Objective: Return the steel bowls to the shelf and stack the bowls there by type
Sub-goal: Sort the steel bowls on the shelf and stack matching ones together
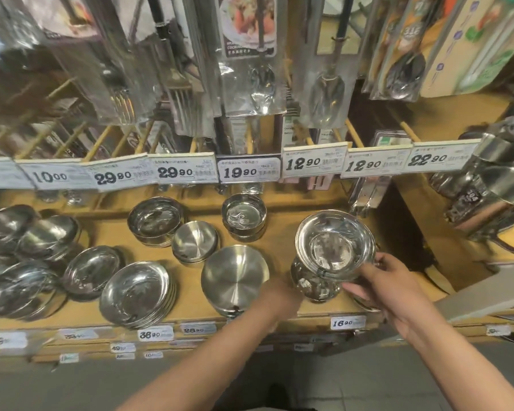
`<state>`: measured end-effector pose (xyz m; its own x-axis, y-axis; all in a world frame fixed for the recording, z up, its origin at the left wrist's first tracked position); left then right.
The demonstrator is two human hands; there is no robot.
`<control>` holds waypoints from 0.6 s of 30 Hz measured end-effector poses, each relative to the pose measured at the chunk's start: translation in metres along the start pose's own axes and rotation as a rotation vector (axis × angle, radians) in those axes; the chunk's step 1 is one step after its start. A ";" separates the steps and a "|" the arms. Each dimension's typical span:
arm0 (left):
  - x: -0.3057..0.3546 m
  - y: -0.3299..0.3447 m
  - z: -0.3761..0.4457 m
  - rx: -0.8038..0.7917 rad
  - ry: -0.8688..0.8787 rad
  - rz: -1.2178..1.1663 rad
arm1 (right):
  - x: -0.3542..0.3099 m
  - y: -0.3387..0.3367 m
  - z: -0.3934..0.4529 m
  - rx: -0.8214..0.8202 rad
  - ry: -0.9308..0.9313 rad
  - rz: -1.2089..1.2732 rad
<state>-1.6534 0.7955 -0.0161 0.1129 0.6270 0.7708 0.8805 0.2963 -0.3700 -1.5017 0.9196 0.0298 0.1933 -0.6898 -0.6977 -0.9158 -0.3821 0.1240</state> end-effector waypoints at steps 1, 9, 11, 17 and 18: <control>0.000 -0.013 -0.008 0.004 0.006 -0.043 | -0.002 0.011 -0.001 -0.021 0.006 -0.007; -0.057 -0.181 -0.060 0.350 -0.003 -0.571 | 0.025 0.152 -0.012 -0.264 0.047 -0.218; -0.079 -0.211 -0.068 0.373 -0.017 -0.643 | 0.042 0.192 -0.020 -0.338 0.069 -0.300; -0.146 -0.279 -0.084 0.438 0.009 -0.503 | 0.100 0.287 -0.033 -0.388 0.138 -0.411; -0.156 -0.290 -0.084 0.447 0.004 -0.483 | 0.108 0.298 -0.031 -0.371 0.148 -0.428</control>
<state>-1.8872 0.5512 0.0149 -0.2449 0.3456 0.9058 0.5567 0.8151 -0.1605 -1.7430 0.7115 0.0133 0.5909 -0.4948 -0.6372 -0.5656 -0.8173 0.1101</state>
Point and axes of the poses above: each hand's wrist, its own z-axis towards the middle knuckle, its own y-axis out of the palm, x = y × z, the point moved 4 cm from there along z, towards the middle knuckle, and after that the axes turned 11 degrees about y, right-handed, at the moved point
